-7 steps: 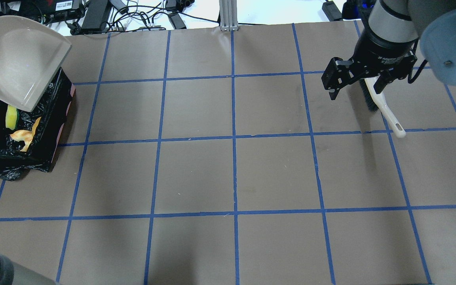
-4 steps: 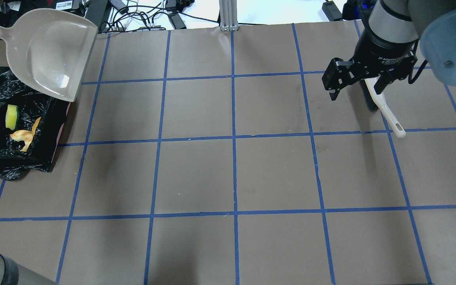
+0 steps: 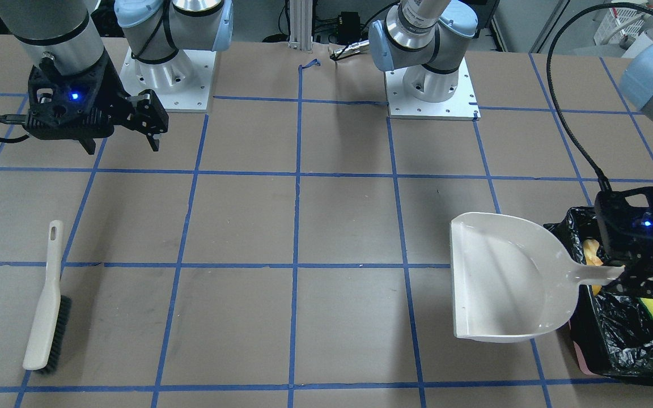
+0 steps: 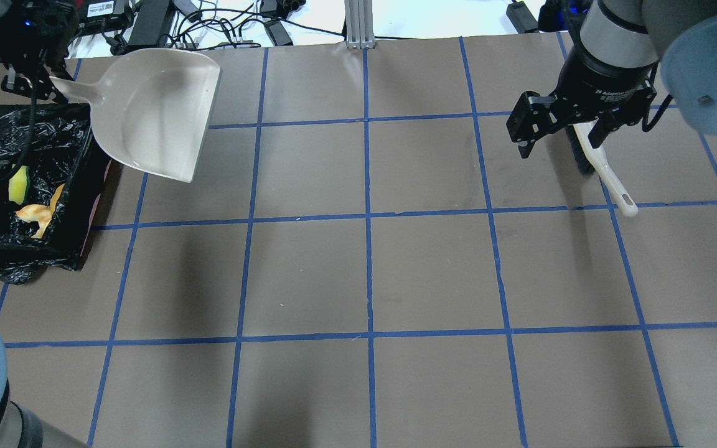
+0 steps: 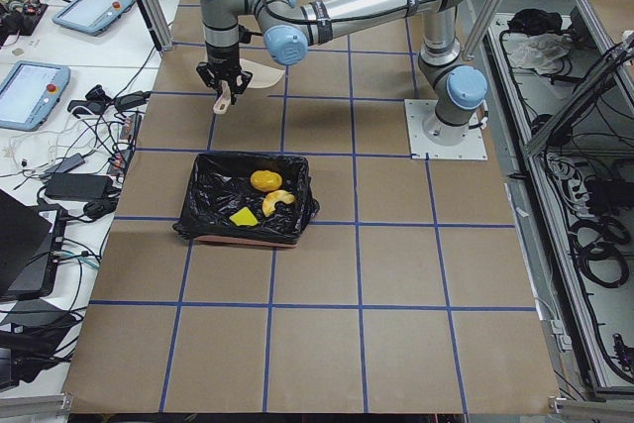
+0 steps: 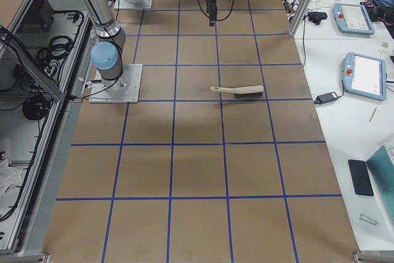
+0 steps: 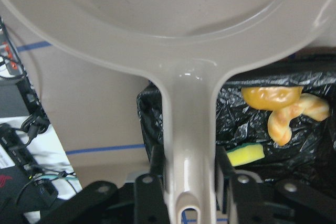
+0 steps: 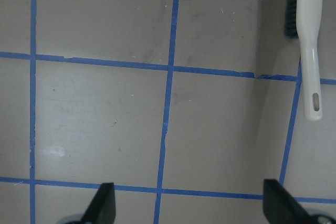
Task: Sweep and dump trash into bin
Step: 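Bring the empty dustpan back down onto the table with the left gripper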
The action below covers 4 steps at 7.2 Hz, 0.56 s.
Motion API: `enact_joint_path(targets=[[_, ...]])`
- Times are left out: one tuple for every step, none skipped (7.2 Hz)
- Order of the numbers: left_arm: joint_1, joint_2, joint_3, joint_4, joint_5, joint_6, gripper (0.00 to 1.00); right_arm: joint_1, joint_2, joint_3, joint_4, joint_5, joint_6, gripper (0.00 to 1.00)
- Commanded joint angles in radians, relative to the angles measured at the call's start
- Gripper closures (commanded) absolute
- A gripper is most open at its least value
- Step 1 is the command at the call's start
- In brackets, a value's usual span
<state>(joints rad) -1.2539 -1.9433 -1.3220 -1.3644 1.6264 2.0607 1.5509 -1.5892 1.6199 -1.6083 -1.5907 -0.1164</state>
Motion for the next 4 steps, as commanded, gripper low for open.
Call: enact_joint_path(targets=[[-0.027, -0.045, -0.002, -0.056, -0.047, -0.017, 1.00, 0.000, 0.000, 0.000, -0.001, 0.000, 0.000, 0.00], [-0.033, -0.074, 0.001, -0.055, -0.013, -0.016, 1.00, 0.000, 0.000, 0.000, 0.001, 0.000, -0.002, 0.00], [-0.059, -0.098, 0.004, -0.044, -0.008, -0.052, 1.00, 0.000, 0.000, 0.000, -0.001, 0.000, -0.002, 0.00], [-0.077, -0.132, 0.003, -0.013, 0.006, -0.095, 1.00, 0.000, 0.000, 0.000, 0.001, 0.000, -0.002, 0.00]])
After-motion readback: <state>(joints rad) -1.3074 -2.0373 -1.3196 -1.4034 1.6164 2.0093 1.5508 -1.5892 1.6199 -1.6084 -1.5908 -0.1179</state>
